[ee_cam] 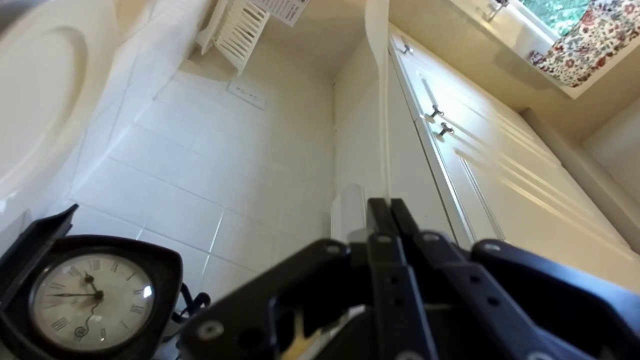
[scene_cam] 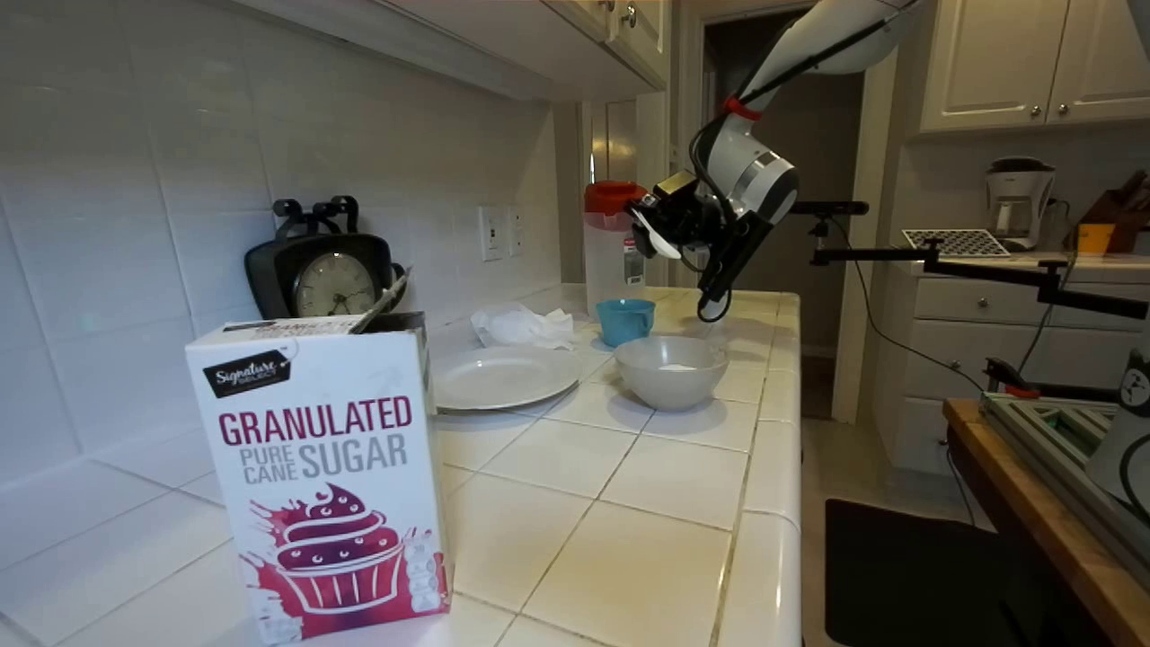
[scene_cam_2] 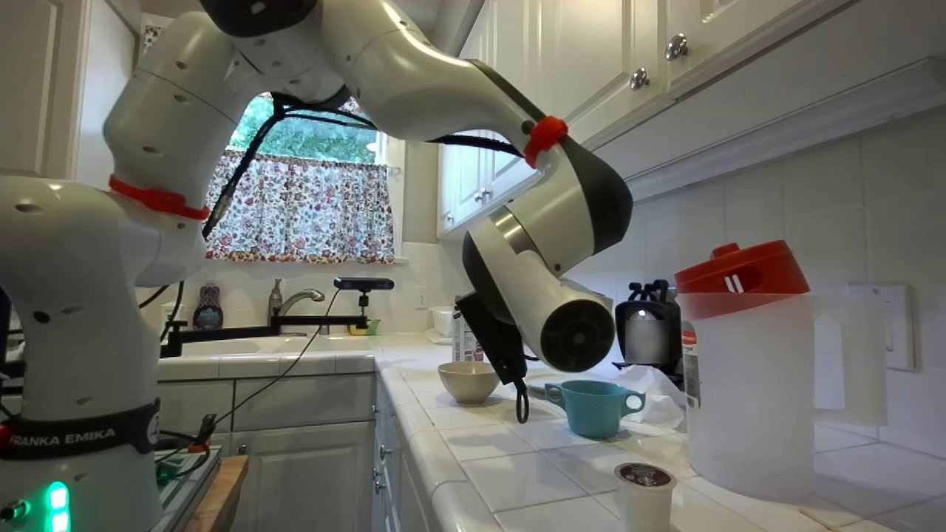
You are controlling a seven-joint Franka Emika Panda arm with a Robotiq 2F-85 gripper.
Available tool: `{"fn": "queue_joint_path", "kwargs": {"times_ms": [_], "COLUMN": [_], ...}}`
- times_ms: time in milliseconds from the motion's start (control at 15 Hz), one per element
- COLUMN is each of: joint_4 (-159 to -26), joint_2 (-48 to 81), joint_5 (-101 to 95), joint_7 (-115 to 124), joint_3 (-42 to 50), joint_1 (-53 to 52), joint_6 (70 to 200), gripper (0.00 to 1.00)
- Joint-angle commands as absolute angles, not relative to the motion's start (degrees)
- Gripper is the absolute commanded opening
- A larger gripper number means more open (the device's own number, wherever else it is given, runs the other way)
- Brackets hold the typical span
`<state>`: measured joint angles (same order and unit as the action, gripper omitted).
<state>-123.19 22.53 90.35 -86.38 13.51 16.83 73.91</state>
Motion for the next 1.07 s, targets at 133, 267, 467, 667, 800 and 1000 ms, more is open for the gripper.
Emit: {"fn": "queue_joint_path", "kwargs": {"times_ms": [133, 267, 467, 667, 800, 1000], "joint_4": [-127.84, -129.31, -131.95, -135.34, -137.59, -140.03], "joint_2": [20.93, 20.67, 20.09, 19.14, 18.15, 16.38], "joint_5": [97.45, 99.64, 102.42, 104.87, 105.89, 105.89], "joint_7": [-85.01, -85.47, -85.93, -86.78, -86.86, -86.58], "joint_3": [14.24, 14.48, 14.87, 15.40, 15.95, 16.68], "joint_1": [17.01, 17.00, 16.85, 16.96, 16.89, 16.66], "joint_6": [73.03, 72.81, 72.77, 72.20, 71.89, 70.91], "gripper": [0.01, 0.01, 0.01, 0.01, 0.01, 0.01]}}
